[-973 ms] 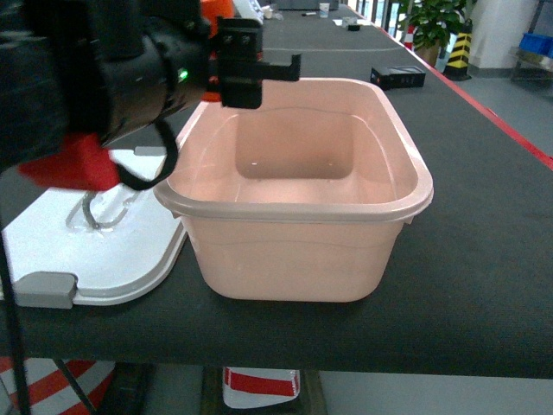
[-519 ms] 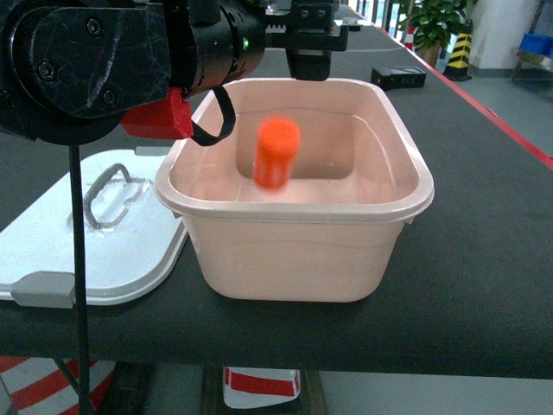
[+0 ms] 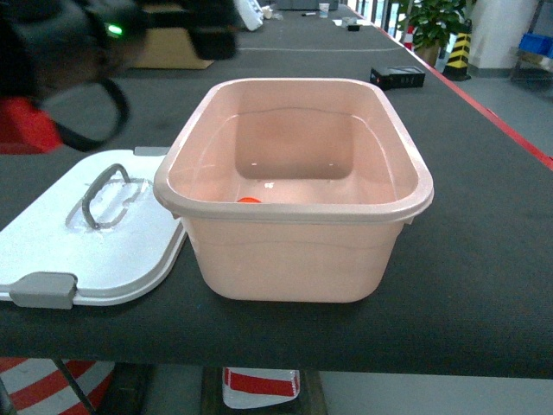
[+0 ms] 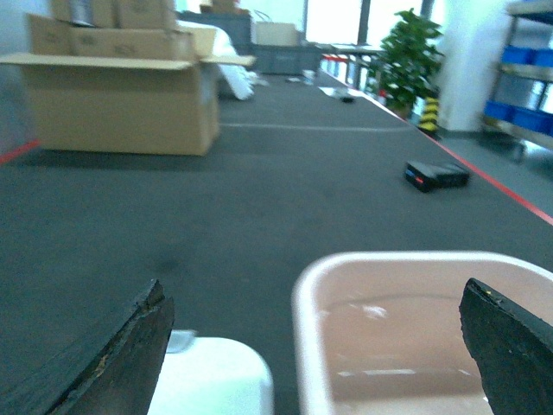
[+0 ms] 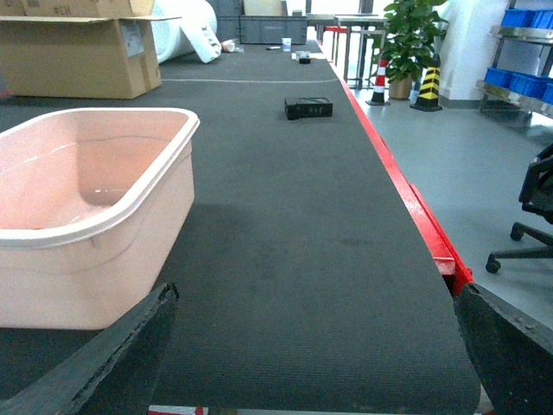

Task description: Pick capacitor and pack into box

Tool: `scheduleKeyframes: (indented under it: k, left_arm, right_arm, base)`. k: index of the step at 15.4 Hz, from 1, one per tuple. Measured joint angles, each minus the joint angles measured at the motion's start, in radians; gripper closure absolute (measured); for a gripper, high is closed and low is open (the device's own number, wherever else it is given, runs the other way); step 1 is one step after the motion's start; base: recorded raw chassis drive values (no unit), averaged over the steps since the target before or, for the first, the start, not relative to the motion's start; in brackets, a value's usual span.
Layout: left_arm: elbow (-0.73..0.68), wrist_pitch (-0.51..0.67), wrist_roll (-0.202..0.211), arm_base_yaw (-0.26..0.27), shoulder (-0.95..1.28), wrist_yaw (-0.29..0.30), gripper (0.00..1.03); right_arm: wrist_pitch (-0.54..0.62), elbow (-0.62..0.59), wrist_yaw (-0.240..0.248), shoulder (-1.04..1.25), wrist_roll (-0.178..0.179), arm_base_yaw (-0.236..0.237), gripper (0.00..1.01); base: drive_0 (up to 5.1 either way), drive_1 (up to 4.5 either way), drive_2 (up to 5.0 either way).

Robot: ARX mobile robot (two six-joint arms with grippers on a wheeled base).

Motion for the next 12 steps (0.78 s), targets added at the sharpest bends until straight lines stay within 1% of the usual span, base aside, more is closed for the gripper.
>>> scheduleKeyframes:
  k: [2,3,4,5,6,9,12]
  left_arm:
    - [-0.056,0.057,0.001,0.15,-0.015,0.011,0.05]
    - [-0.07,0.069,0.0,0.207,0.023,0.03,0.05]
    - [-0.069,0.08,0.0,0.253,0.082,0.05,0.05]
    - [-0.053,0.083,0.0,0.284,0.151,0.074,0.05]
    - [-0.011,0.081,0.001,0.299,0.229,0.089,0.05]
    - [0.135,0.047,0.0,0.296,0.443,0.153,0.05]
    - [0.183,0.003,0.001,0.295,0.519,0.169,0.06]
  right_arm:
    - [0.0,0.0,0.0,0.0,0.0,0.0,0.03]
    - [0.0,0.0,0.0,0.0,0.0,0.0,0.03]
    - [0.0,0.0,0.0,0.0,0.0,0.0,0.03]
    - [-0.001,0.0,0.0,0.0,0.0,0.0,0.03]
    - [0.0,0.0,0.0,0.0,0.0,0.0,0.03]
    - [0.0,0.0,0.0,0.0,0.0,0.0,0.03]
    - [0.0,0.0,0.0,0.0,0.0,0.0,0.03]
  base:
    - [0.0,0.0,0.0]
    - [0.0,0.0,0.0]
    - [0.0,0.0,0.0]
    - [0.0,0.0,0.0]
    - [0.0,0.0,0.0]
    - [0.0,0.0,0.0]
    - [0.0,0.0,0.0]
